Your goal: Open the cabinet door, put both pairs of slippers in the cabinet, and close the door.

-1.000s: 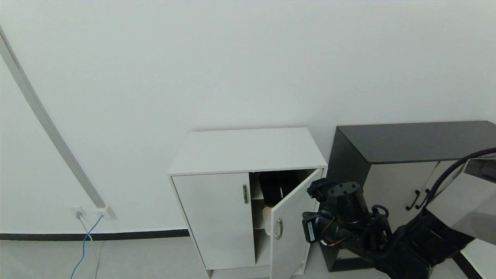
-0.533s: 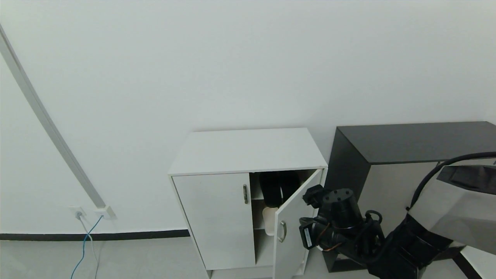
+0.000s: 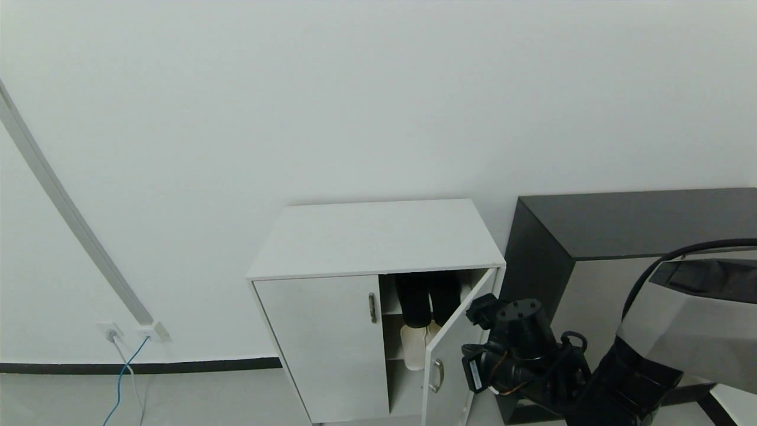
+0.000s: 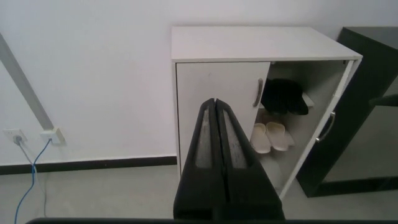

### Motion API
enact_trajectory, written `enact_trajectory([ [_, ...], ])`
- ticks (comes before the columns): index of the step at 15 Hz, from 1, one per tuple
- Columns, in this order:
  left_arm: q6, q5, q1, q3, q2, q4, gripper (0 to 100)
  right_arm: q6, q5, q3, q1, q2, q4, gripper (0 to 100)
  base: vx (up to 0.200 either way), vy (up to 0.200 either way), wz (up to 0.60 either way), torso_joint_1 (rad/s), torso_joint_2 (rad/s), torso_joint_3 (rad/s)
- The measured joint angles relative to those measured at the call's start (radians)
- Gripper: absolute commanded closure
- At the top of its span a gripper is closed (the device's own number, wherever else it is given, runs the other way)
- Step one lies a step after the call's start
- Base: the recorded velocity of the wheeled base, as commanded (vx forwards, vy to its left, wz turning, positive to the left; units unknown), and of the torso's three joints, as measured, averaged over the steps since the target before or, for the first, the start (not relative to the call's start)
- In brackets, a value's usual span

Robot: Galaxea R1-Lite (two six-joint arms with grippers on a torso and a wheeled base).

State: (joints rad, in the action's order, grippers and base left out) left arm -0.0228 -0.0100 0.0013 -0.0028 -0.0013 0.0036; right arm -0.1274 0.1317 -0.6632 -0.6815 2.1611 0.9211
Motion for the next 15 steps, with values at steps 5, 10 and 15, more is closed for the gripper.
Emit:
enact_trajectory([
  [5, 0.0, 0.0, 0.0, 0.0, 0.0, 0.0, 100, -0.001, -0.002, -0.055, 0.004, 0.039, 0.001, 100, 0.0, 0.0, 0.0, 0.0, 0.0, 0.0],
  [10, 0.0, 0.0, 0.0, 0.0, 0.0, 0.0, 100, -0.002, -0.001, -0.189, 0.024, 0.114, 0.0, 100, 0.0, 0.0, 0.0, 0.0, 0.0, 0.0],
  [15, 0.001, 0.0, 0.0, 0.0, 0.0, 0.0, 100, -0.004, -0.001, -0.308, 0.06, 0.194, -0.003, 100, 0.0, 0.0, 0.0, 0.0, 0.0, 0.0],
])
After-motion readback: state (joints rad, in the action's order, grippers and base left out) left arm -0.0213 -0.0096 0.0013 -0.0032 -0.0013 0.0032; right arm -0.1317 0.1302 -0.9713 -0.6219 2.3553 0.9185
